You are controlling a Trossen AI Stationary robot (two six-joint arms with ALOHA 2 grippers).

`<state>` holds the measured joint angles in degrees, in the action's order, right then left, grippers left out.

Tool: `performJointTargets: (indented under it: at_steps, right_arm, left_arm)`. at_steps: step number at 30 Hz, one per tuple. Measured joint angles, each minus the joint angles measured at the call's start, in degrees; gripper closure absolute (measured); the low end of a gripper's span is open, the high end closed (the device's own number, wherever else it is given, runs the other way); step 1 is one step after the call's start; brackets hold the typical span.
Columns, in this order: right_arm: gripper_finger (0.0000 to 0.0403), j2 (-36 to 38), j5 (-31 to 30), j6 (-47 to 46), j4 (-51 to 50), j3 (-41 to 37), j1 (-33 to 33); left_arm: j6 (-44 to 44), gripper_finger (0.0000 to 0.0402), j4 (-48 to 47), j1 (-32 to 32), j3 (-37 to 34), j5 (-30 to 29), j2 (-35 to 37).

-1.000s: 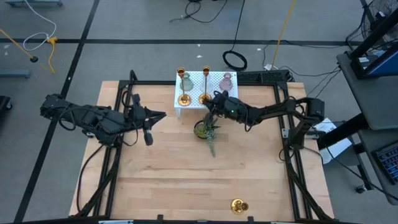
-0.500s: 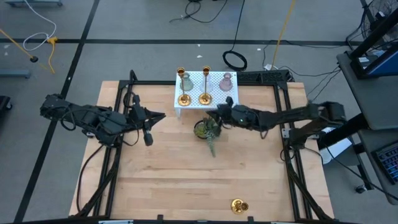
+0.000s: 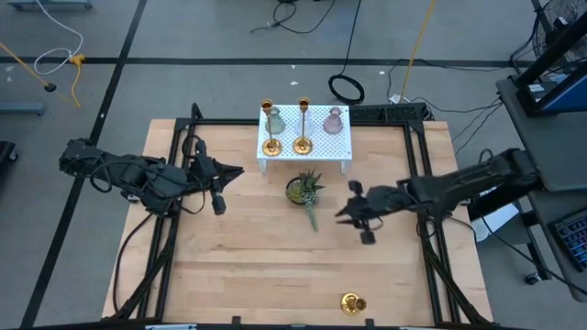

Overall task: Pick & Place candle stick holders
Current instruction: Put the golden candle holder on the shelf aligned with the pink glass candle holder

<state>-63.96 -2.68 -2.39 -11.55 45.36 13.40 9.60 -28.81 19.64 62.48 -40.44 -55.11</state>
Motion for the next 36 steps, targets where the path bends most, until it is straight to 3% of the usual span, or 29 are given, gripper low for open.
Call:
performJointTargets:
  at_steps: [4,8,14,17,20,26,31,36]
  right_arm:
    - [0.0268,3.6,0.2,-5.1,0.2,-5.1,5.7]
    - [0.0239,5.9,5.8,-10.2,5.0,-12.4,11.5]
    - [0.0235,5.7,14.8,-12.3,34.6,-28.0,19.1]
    - [0.0242,4.2,10.7,-12.2,51.5,-35.7,21.8]
    - [0.0249,1.4,2.3,-11.9,63.3,-40.0,23.8]
    - [0.0255,-6.7,1.7,-11.6,66.6,-36.1,26.2]
    - [0.0255,-15.9,8.3,-6.2,66.6,-28.7,27.3]
    - [0.0250,-24.0,8.9,-3.6,66.5,-23.4,27.7]
  left_arm:
    - [0.9,0.0366,0.2,0.0,0.0,0.1,0.0]
    - [1.6,0.0366,0.3,0.0,0.0,0.1,0.0]
    - [2.6,0.0366,0.3,0.0,0.0,0.1,0.0]
    - [3.2,0.0366,0.4,0.0,0.0,0.1,0.0]
    - [3.7,0.0366,0.4,0.0,0.0,0.1,0.0]
    - [4.4,0.0366,0.4,0.0,0.0,0.1,0.0]
    - [4.5,0.0366,0.4,0.0,0.0,0.1,0.0]
    - [4.8,0.0366,0.4,0.0,0.0,0.1,0.0]
